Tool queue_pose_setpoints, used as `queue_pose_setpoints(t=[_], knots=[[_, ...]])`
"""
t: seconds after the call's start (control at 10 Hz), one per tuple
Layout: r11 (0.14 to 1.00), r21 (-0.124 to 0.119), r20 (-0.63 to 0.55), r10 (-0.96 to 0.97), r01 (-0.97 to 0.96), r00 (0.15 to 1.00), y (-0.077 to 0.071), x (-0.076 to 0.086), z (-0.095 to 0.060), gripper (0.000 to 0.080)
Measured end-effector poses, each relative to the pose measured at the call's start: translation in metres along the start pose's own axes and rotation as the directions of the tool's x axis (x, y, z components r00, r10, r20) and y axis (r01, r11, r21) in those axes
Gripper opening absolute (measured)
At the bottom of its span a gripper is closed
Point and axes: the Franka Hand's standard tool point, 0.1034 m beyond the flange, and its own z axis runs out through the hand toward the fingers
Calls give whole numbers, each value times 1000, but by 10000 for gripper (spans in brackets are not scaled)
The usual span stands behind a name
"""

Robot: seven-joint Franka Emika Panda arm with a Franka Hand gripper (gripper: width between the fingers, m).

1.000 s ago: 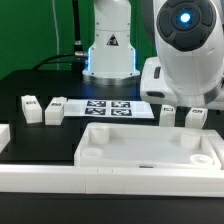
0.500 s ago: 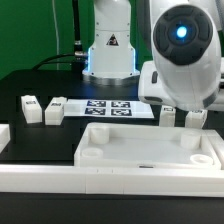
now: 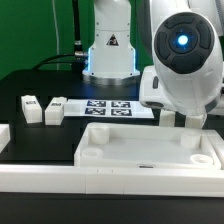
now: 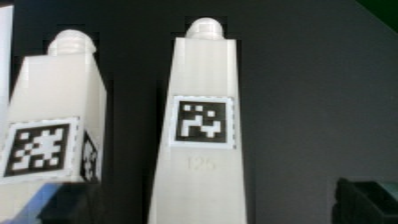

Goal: Assemble desk

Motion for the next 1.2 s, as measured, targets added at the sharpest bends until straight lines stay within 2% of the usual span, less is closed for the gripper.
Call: queue_pose_setpoints(t=[0.9,1.2], knots=[[1000,-2,-1,-6,6,1000,-4,-2,-2,649],[1000,-7,-3,-9,9,1000,-6,-1,2,649]])
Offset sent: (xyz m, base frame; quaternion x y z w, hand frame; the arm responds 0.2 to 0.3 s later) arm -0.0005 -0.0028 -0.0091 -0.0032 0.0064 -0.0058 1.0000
